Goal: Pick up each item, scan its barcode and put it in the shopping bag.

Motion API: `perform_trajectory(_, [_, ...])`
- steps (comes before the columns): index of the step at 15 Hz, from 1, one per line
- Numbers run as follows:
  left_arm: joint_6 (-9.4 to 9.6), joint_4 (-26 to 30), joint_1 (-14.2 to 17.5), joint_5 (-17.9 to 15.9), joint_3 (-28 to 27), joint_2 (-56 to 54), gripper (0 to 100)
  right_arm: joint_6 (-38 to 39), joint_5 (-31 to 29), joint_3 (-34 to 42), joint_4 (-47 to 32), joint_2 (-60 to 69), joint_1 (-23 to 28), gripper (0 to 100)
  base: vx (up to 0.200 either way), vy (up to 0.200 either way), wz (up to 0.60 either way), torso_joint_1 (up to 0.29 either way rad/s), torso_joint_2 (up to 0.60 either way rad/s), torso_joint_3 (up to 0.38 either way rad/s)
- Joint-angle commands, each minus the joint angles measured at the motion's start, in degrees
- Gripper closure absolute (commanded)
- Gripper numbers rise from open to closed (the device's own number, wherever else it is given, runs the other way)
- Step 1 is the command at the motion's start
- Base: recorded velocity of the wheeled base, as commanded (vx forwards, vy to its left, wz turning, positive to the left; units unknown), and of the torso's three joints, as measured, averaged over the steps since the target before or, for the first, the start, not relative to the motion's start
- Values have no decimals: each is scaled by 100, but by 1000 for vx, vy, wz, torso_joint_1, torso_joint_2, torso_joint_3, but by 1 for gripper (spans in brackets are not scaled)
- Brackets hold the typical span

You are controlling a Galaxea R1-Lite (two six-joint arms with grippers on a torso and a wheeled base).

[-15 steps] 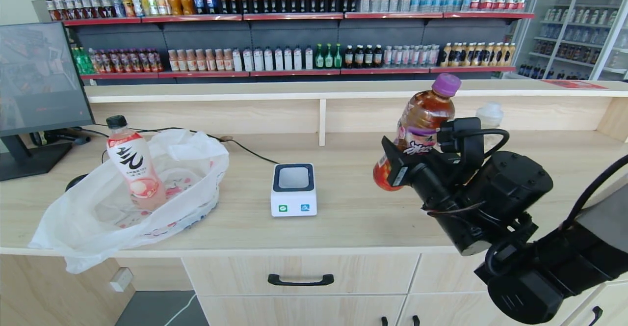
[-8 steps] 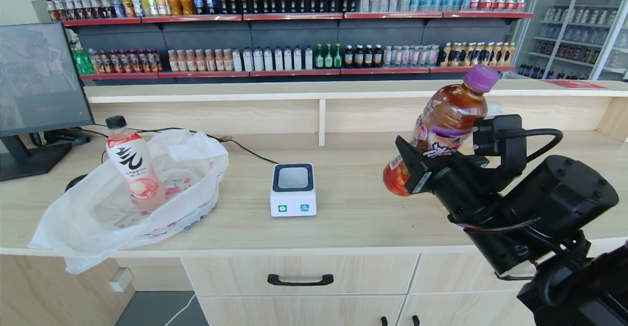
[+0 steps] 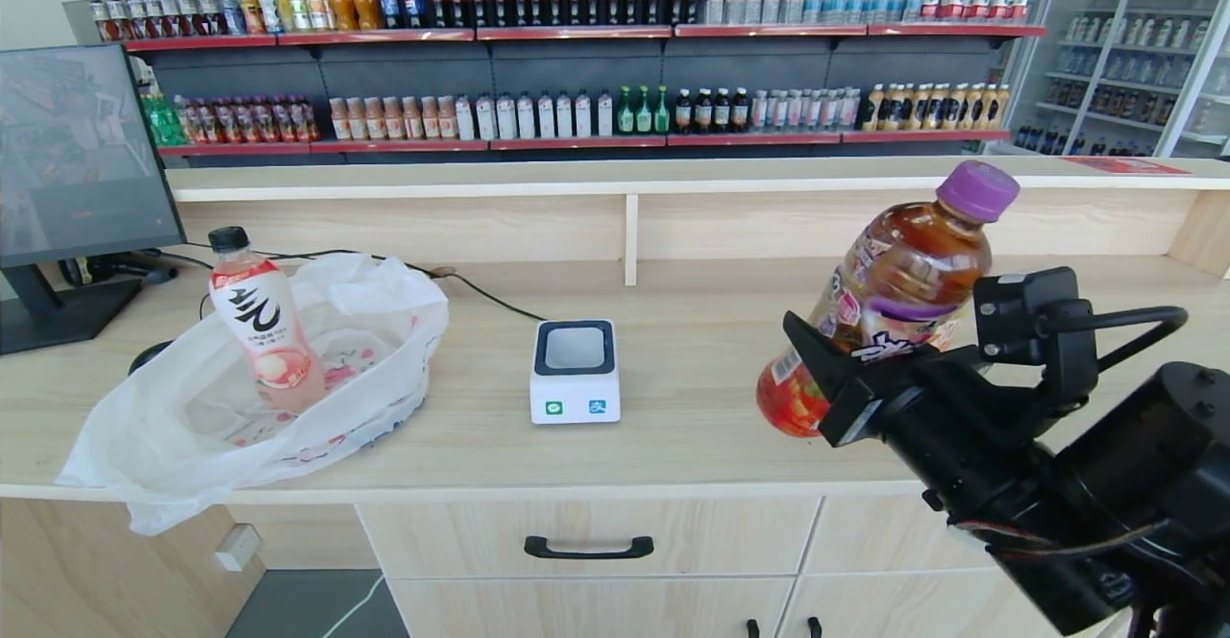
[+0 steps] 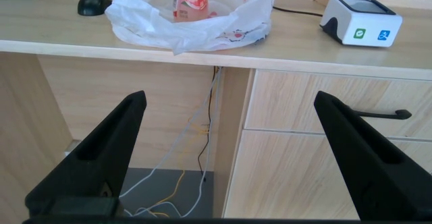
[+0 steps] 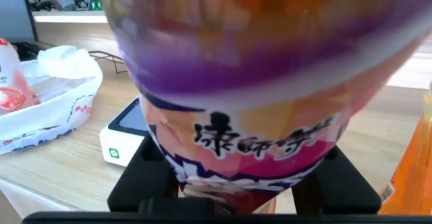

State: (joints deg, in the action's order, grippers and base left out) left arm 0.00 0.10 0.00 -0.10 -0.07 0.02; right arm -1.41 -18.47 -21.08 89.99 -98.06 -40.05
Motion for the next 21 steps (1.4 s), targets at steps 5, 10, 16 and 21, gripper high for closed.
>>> perform_trajectory(5, [0, -1, 0, 1, 7, -2, 0, 563, 274, 570, 1, 455, -618, 100, 0, 0, 0, 0, 0, 0])
perform_trajectory(10, [0, -1, 0, 1, -1, -2, 0, 1302, 1504, 622, 1, 701, -618, 100, 0, 0, 0, 0, 0, 0])
perform_trajectory(16, [0, -1, 0, 1, -1, -2, 0, 3332, 2225, 587, 1, 973, -662, 100, 0, 0, 0, 0, 0, 0])
perform_trajectory(21, [0, -1, 0, 1, -1, -2, 0, 4035, 2532, 675, 1, 1079, -715, 100, 0, 0, 0, 0, 0, 0])
